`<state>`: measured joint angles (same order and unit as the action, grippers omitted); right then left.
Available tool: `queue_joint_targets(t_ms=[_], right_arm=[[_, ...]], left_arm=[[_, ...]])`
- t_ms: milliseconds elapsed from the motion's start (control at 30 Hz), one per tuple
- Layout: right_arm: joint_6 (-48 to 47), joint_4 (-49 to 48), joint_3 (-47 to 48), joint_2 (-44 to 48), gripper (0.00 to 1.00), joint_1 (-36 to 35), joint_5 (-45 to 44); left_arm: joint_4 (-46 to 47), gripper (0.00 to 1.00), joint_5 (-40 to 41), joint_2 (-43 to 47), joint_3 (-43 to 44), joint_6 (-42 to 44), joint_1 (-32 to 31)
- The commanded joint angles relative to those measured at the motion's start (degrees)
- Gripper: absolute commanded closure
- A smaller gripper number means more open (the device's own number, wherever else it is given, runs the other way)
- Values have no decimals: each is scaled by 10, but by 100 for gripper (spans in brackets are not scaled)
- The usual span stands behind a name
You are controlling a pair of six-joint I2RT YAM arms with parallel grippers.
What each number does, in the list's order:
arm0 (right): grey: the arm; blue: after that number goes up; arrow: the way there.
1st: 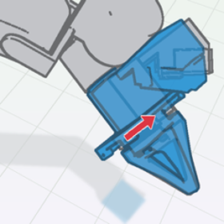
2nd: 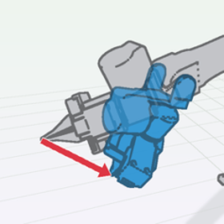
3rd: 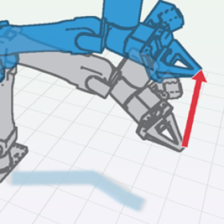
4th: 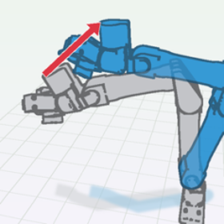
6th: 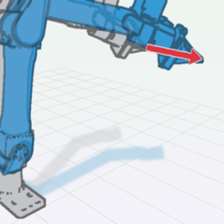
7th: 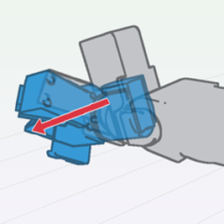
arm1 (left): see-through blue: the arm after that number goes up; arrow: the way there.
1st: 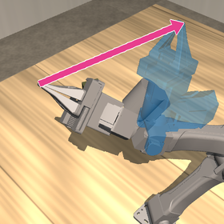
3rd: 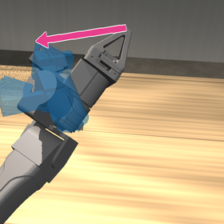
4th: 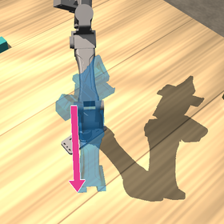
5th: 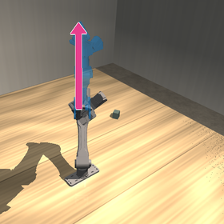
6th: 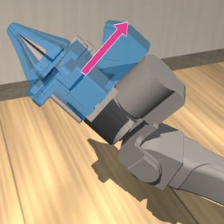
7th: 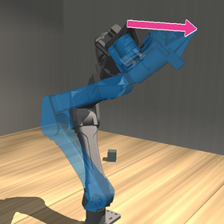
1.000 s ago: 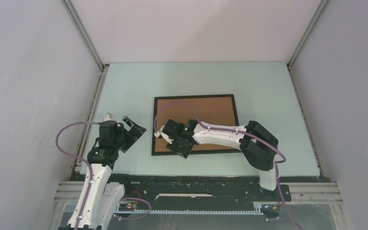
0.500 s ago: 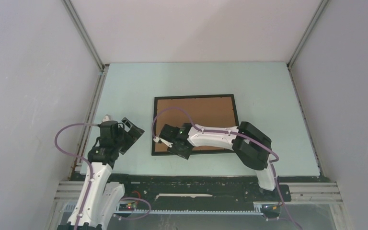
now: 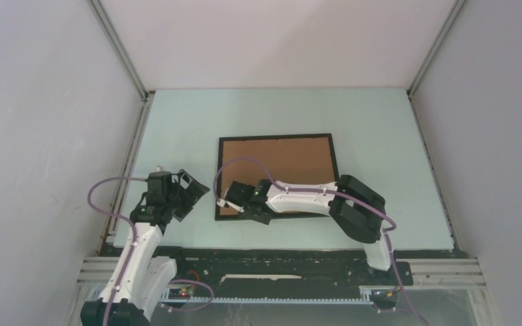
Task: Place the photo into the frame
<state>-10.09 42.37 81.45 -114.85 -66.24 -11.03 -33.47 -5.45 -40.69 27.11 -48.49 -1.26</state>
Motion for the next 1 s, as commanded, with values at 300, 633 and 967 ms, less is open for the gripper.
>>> queue_joint_targets(t_ms=[300,633,967], right_arm=[[-40,-56,-22,-33,73,20,24],[-32,-99,-20,64,100,29,59],[-28,-105,-19,100,100,64,128]], left_arm=[[53,0,-102,-64,-32,-58,44],[85,0,-162,-67,-67,-104,47],[381,2,-270,-141,-152,-164,-12]])
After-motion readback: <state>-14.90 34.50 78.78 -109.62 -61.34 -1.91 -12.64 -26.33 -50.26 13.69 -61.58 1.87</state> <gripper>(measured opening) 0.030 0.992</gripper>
